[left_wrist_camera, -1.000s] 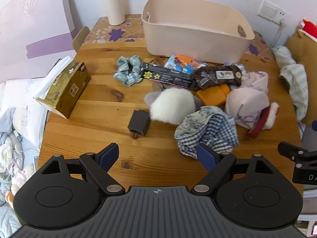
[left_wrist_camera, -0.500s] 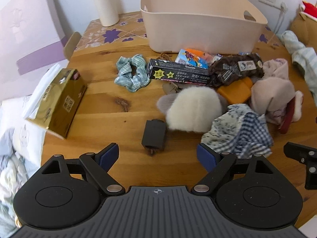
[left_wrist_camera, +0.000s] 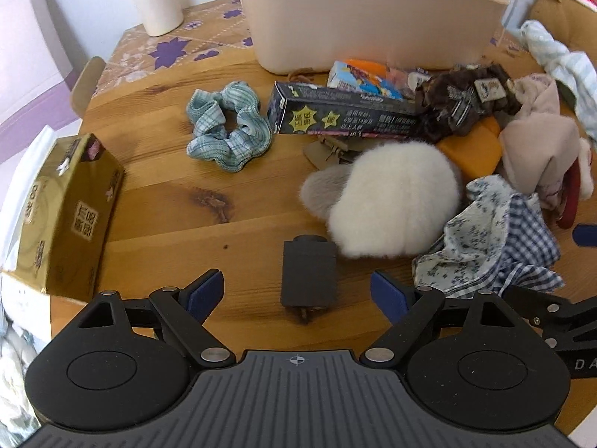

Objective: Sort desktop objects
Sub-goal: 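Move the right gripper down onto the blue-white checked cloth, then close the right gripper on the checked cloth while the left gripper grasps the black charger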

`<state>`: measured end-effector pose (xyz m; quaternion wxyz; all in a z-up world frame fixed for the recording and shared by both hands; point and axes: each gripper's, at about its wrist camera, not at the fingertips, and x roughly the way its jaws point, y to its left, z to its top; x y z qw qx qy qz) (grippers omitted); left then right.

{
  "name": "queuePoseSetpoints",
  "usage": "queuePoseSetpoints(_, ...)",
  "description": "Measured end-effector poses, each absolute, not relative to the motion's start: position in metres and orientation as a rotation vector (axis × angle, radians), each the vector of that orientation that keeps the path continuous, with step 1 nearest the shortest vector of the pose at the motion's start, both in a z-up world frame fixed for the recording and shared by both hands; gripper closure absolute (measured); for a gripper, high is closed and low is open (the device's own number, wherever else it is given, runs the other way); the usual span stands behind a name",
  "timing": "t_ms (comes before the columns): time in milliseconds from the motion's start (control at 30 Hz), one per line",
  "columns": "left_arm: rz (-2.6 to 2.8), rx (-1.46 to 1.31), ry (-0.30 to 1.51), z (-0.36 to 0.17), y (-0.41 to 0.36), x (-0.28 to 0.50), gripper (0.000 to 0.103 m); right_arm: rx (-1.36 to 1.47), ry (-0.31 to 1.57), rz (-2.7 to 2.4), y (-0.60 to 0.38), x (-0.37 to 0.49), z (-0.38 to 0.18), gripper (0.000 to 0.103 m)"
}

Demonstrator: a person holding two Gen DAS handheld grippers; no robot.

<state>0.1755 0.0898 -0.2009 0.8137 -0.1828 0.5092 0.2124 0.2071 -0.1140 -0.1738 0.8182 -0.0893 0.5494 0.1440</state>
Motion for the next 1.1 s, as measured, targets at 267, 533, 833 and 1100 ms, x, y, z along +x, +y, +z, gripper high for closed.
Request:
queuePoseSetpoints(267, 0.463, -0.461, 1.081, -0.217, 0.103, 0.177, 0.016, -0.207, 1.136, 0.307, -0.089, 0.213, -0.182, 0.000)
queuePoseSetpoints(533, 0.428, -0.450, 1.065, -0.222, 0.099, 0.182, 0.016, -0.116, 1.227, 0.280, -0.087, 0.230, -0.203, 0.000)
queuePoseSetpoints(833, 0.445, -0.461, 1.068, -0.226, 0.100, 0.182, 0.016, -0.084, 1.194, 0.284, -0.088, 0.232, -0.212, 0.000)
queuePoseSetpoints(1100, 0.500, -0.519, 1.072, -0.234, 0.109, 0.182, 0.000, -0.135, 1.164, 0.318, -0.086, 0.236, -0.214, 0.000)
